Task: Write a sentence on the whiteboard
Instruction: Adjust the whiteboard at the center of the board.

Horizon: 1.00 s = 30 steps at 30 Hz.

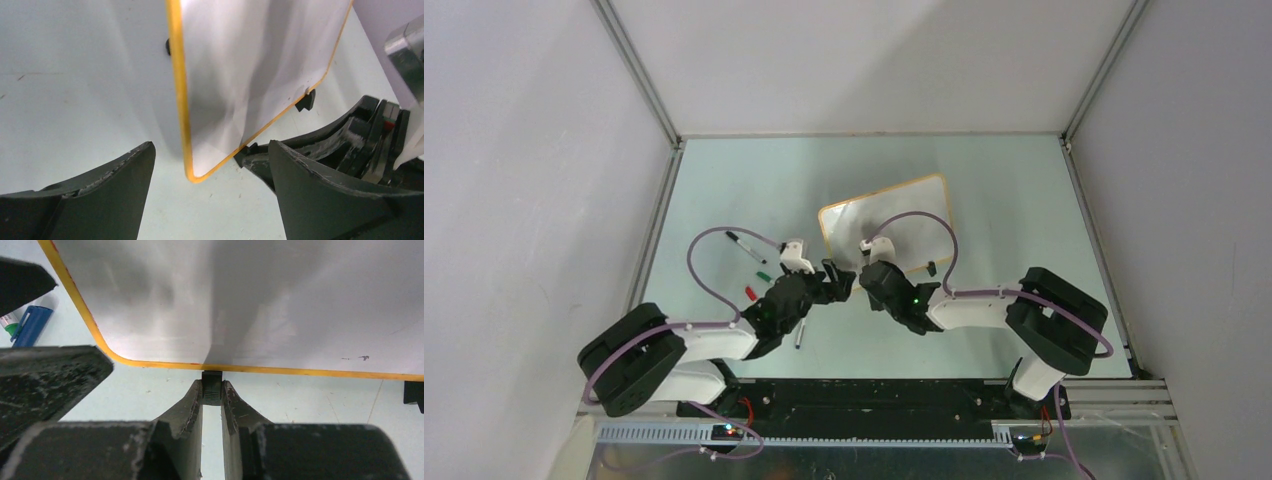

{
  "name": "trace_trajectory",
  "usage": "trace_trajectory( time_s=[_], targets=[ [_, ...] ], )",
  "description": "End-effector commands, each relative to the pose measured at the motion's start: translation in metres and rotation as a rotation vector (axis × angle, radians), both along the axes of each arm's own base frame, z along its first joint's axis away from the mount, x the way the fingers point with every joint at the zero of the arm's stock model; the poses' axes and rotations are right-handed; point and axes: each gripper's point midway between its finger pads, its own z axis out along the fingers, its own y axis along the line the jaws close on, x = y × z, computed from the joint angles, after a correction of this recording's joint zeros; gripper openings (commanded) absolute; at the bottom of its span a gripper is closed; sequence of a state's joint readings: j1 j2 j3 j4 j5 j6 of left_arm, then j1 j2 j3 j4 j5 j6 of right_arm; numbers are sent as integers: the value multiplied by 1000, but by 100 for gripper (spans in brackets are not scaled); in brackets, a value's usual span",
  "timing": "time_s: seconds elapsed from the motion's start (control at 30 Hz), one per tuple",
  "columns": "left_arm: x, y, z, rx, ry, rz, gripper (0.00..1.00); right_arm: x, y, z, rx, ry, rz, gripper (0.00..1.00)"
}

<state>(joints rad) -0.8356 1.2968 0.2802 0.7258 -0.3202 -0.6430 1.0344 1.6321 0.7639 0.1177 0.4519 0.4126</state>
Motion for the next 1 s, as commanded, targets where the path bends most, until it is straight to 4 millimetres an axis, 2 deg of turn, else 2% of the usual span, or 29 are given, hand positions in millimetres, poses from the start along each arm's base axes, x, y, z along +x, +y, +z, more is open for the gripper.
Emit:
trace_trajectory(
  time_s=[0.0, 0.13, 0.63, 0.97],
  targets=[
    [-1, 18, 10, -57, -36, 82, 90, -1, 25, 2, 33, 10, 62, 9],
    [-6, 31, 13, -83, -62, 110, 93, 1, 28, 0, 33, 24, 66, 0],
    [-17, 63, 15, -126, -100, 199, 97, 17, 39, -8, 68, 99, 92, 0],
    [-17, 69, 11, -121, -86, 228, 97, 54, 36, 1, 67, 94, 43, 0]
  ],
)
